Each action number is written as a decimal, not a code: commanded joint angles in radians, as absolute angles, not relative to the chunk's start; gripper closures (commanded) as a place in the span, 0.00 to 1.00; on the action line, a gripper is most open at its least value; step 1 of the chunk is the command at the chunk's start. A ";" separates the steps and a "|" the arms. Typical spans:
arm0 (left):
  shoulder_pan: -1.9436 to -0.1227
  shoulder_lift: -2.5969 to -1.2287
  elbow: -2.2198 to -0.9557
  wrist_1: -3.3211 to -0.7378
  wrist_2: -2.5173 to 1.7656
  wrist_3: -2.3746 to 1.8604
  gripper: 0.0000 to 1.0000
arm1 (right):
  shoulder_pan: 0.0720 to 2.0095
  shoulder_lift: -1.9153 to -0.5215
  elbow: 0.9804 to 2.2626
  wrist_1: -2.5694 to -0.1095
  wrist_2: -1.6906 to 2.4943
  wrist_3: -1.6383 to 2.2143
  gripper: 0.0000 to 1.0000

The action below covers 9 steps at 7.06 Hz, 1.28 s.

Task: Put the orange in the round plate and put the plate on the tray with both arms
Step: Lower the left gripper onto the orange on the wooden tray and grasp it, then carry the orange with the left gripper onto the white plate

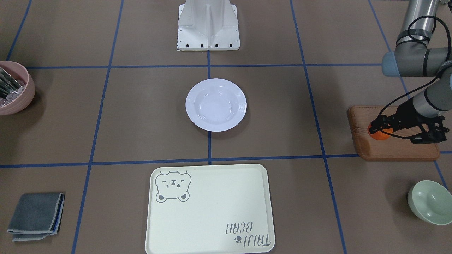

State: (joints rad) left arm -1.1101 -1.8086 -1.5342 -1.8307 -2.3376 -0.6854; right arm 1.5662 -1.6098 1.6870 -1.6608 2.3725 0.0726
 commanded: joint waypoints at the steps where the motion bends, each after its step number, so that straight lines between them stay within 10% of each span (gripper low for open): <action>1: -1.088 -2.047 -1.609 -1.532 -2.341 -0.829 1.00 | 1.566 -1.611 1.687 -1.660 2.396 0.074 0.00; 4: -0.788 -2.314 -1.601 -1.531 -2.251 -1.333 1.00 | 1.565 -1.594 1.690 -1.660 2.384 0.181 0.00; 9: -0.562 -2.393 -1.438 -1.672 -2.060 -1.495 1.00 | 1.557 -1.592 1.695 -1.661 2.401 0.186 0.00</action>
State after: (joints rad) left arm -0.5925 -2.3895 -1.4882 -1.6149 -2.0898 -1.4718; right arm 1.5576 -1.5917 1.6936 -1.6612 2.3999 0.1854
